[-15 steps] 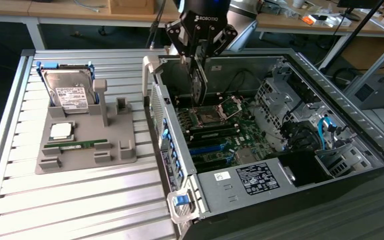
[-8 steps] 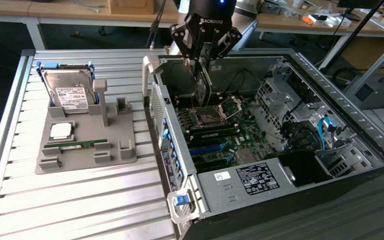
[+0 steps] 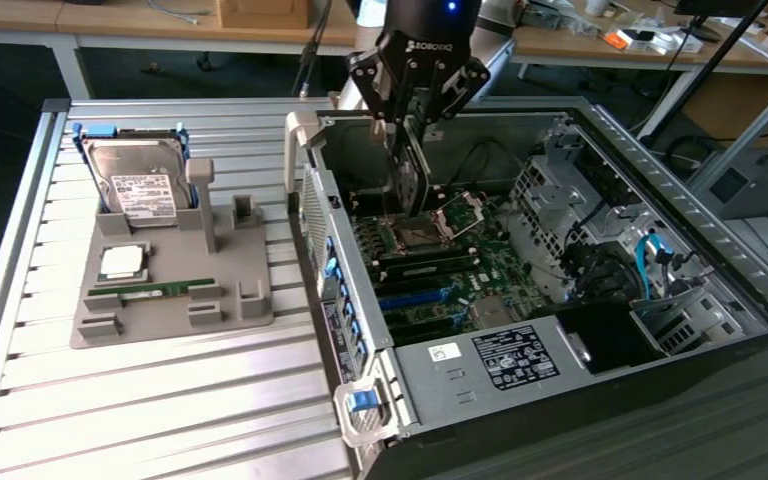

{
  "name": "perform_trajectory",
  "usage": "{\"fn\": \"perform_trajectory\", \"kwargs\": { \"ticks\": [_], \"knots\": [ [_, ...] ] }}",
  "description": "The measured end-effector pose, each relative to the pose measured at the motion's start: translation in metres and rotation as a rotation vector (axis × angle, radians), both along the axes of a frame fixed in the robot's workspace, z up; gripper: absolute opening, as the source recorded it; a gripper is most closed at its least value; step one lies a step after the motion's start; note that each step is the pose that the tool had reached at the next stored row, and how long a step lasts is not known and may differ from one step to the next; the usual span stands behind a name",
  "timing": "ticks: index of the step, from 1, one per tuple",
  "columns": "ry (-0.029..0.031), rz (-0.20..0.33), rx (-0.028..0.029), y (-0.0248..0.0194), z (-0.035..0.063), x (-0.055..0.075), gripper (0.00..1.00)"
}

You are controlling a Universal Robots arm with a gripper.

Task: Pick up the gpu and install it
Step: 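Pick up the gpu and move the gpu toward the slot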

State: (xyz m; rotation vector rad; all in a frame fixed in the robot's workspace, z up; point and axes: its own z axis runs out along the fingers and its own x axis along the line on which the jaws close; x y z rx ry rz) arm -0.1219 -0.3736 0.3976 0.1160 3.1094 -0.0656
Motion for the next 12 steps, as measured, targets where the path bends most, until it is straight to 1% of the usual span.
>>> {"fn": "perform_trajectory", "kwargs": {
  "ticks": [12],
  "knots": [
    [0.0, 0.0, -0.0012, -0.0045, -0.0023, 0.0071, 0.27]
  ]
}}
